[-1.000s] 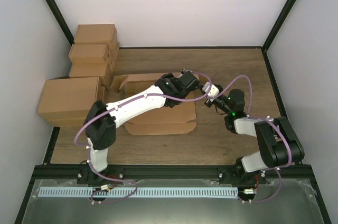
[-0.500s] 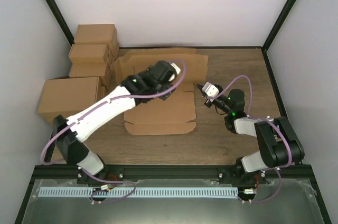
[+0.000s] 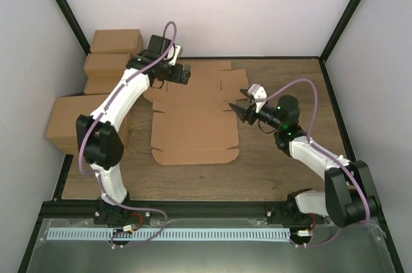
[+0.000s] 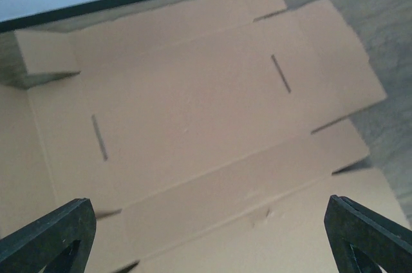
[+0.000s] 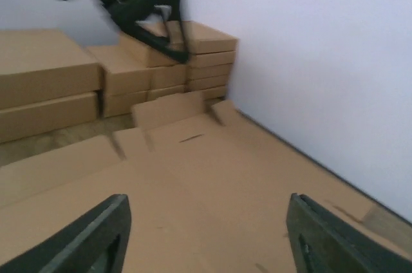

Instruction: Fold the paper box

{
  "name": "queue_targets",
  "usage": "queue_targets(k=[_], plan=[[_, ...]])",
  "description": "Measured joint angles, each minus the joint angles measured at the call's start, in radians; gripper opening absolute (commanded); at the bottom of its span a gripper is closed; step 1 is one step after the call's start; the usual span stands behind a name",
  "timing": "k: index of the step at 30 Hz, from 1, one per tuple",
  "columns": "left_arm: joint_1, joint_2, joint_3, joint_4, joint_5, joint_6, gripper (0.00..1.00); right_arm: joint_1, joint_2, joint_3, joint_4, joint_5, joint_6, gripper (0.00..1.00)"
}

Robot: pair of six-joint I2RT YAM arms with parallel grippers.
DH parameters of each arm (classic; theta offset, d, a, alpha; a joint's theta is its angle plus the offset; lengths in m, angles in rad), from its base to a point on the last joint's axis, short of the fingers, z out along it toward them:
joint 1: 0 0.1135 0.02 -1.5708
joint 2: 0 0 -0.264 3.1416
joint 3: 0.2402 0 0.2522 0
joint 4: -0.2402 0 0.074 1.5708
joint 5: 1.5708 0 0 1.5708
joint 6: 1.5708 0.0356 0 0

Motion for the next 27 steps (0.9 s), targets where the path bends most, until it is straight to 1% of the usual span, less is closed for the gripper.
queue_targets(k=[1, 4, 7, 9, 11, 12, 13, 14, 16, 18, 21, 24, 27], plan=[[0.011, 0.030, 0.035, -0.003, 0.022, -0.002, 1.00, 0.023, -0.027, 0.008, -0.050, 0.006, 0.032, 0.74], [0.039, 0.101, 0.126, -0.005, 0.071, -0.023, 1.00, 0.143, -0.078, 0.047, -0.194, 0.039, 0.142, 0.70], [0.068, 0.103, 0.130, -0.005, 0.079, -0.053, 1.00, 0.237, -0.066, 0.114, -0.363, 0.092, 0.312, 0.70], [0.083, 0.069, 0.075, 0.015, 0.066, -0.079, 1.00, 0.247, -0.048, 0.135, -0.447, 0.121, 0.412, 0.70], [0.092, -0.001, -0.040, 0.037, 0.041, -0.113, 1.00, 0.247, -0.045, 0.121, -0.515, 0.153, 0.513, 0.74], [0.093, -0.043, -0.113, 0.049, 0.034, -0.130, 1.00, 0.246, -0.051, 0.101, -0.537, 0.170, 0.559, 0.79], [0.093, -0.094, -0.200, 0.057, 0.027, -0.150, 1.00, 0.245, -0.066, 0.070, -0.559, 0.188, 0.602, 0.90], [0.093, -0.140, -0.277, 0.062, 0.023, -0.166, 1.00, 0.246, -0.081, 0.044, -0.581, 0.199, 0.639, 0.98], [0.093, -0.234, -0.447, 0.095, 0.015, -0.208, 1.00, 0.246, -0.116, 0.001, -0.639, 0.222, 0.698, 1.00], [0.093, -0.322, -0.596, 0.125, 0.008, -0.249, 1.00, 0.238, -0.136, -0.005, -0.691, 0.239, 0.749, 1.00], [0.099, -0.448, -0.789, 0.165, -0.010, -0.320, 1.00, 0.179, -0.149, -0.014, -0.705, 0.189, 0.807, 1.00], [0.108, -0.523, -0.903, 0.207, -0.014, -0.389, 1.00, 0.109, -0.151, -0.036, -0.706, 0.140, 0.842, 1.00], [0.116, -0.537, -0.975, 0.259, -0.008, -0.438, 1.00, 0.095, -0.137, -0.038, -0.722, 0.111, 0.856, 1.00]])
